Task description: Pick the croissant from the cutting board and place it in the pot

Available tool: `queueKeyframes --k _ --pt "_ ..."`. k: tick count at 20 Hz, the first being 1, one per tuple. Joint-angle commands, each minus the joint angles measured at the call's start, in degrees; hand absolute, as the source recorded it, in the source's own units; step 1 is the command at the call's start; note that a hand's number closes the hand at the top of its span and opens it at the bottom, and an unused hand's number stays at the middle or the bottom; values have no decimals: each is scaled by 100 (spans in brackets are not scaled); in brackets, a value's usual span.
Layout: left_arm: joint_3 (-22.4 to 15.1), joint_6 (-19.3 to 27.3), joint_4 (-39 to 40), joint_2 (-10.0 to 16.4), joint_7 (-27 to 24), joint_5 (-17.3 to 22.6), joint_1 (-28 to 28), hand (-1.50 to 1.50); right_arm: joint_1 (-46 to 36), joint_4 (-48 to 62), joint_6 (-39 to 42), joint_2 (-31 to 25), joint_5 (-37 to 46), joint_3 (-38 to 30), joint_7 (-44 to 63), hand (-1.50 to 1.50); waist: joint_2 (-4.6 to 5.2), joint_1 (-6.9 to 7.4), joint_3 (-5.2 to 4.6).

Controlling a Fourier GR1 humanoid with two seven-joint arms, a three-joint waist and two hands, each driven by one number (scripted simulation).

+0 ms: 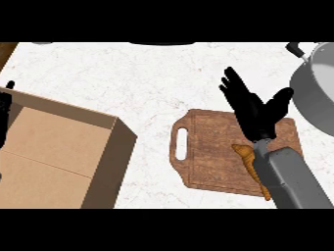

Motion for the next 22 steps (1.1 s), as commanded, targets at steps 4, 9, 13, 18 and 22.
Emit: queueKeyframes --k 4,9,13,18,22 --pt "-1086 -429 -15 -437 627 9 283 0 150 -218 1218 -1044 1027 1150 -36 150 -138 -235 0" --pt "-1328 -765 -3 -192 1178 568 484 0 -213 -768 28 -1854 2684 874 -1325 -150 -276 -721 6" --pt "-1466 -771 -117 -291 1151 730 669 0 453 -1534 -298 -1324 2319 787 -2542 -150 -225 -749 40" --pt "-1575 -762 -260 -247 1143 794 755 0 984 -2103 -223 -1692 2647 1065 -2658 -150 -225 -699 -1" --pt "-1512 -717 -301 -111 1338 976 589 0 1254 -2170 81 -2400 2879 1088 -1862 -150 -193 -788 -27"
